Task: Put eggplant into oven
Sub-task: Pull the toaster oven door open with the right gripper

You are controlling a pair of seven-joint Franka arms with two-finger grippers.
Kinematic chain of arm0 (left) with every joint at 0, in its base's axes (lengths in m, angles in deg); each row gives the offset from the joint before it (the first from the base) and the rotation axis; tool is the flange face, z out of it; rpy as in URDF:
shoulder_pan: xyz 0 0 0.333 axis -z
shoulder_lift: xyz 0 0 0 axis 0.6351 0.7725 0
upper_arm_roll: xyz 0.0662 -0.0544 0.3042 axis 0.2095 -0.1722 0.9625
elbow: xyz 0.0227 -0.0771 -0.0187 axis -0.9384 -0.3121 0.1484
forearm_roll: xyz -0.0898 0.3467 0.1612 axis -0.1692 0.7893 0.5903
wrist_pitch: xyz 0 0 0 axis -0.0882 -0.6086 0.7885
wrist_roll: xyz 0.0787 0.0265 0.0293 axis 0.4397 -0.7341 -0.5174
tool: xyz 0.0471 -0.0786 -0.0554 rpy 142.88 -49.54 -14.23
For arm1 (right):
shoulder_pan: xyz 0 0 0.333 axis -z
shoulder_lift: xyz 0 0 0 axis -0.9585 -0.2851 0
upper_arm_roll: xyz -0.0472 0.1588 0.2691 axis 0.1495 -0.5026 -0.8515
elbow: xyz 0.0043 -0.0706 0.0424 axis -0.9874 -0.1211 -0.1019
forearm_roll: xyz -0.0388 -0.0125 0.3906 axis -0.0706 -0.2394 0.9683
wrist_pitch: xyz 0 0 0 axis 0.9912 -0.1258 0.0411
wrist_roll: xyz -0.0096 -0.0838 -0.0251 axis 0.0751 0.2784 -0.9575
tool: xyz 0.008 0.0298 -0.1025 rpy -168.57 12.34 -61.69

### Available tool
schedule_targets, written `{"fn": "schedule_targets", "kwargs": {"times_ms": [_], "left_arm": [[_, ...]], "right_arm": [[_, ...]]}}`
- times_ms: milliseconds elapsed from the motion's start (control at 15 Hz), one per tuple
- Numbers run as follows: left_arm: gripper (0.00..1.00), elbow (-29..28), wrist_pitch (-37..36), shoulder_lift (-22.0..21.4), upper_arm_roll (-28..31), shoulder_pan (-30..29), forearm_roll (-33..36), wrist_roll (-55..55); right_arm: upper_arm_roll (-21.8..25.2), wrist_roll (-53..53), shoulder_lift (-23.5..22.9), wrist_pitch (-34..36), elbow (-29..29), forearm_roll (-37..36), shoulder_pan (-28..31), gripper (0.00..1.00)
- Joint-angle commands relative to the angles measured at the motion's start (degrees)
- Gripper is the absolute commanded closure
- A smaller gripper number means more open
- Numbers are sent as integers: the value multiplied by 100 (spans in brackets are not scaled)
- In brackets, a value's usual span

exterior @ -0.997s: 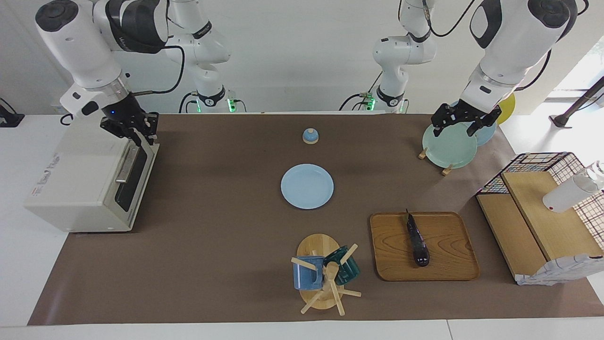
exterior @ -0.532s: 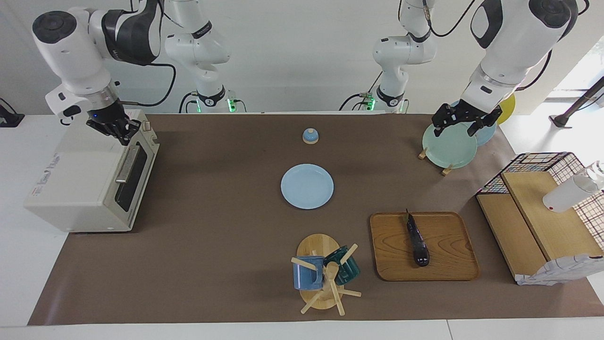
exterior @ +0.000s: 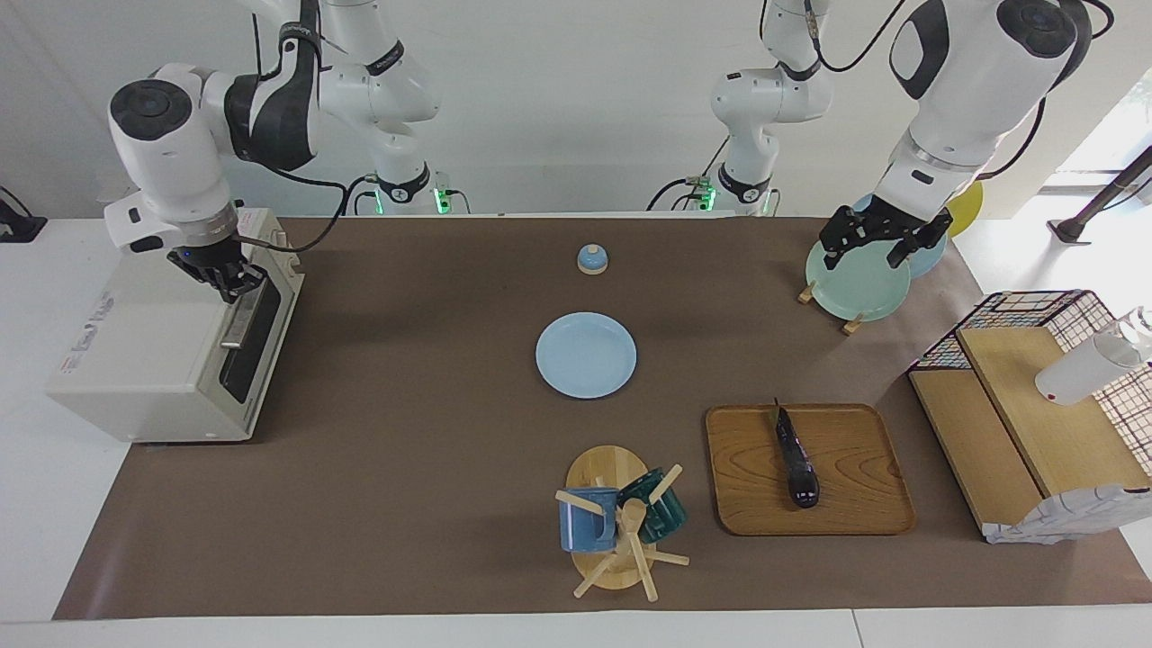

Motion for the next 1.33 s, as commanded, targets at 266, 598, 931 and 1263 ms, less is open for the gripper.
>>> {"fn": "schedule_targets", "kwargs": {"times_ms": [266,598,931,1263], "left_arm": [[0,-398,167,-140,14,204,-71,-233],[0,-371,17,-148,5,204,-80,-233],[0,-389,-18,-148,-4,230,-80,-215],[0,-424,184,-140,5,222,-184,-224]], "right_arm": [[-27,160,-122,-334,-56,-139,-62,100],[-54,151,-166,-343,-47,-130,-70,100],[-54,125,-210,-404,-187,-43,-62,100],[-80,90,-359,-746,-372,168,-79,100]]}}
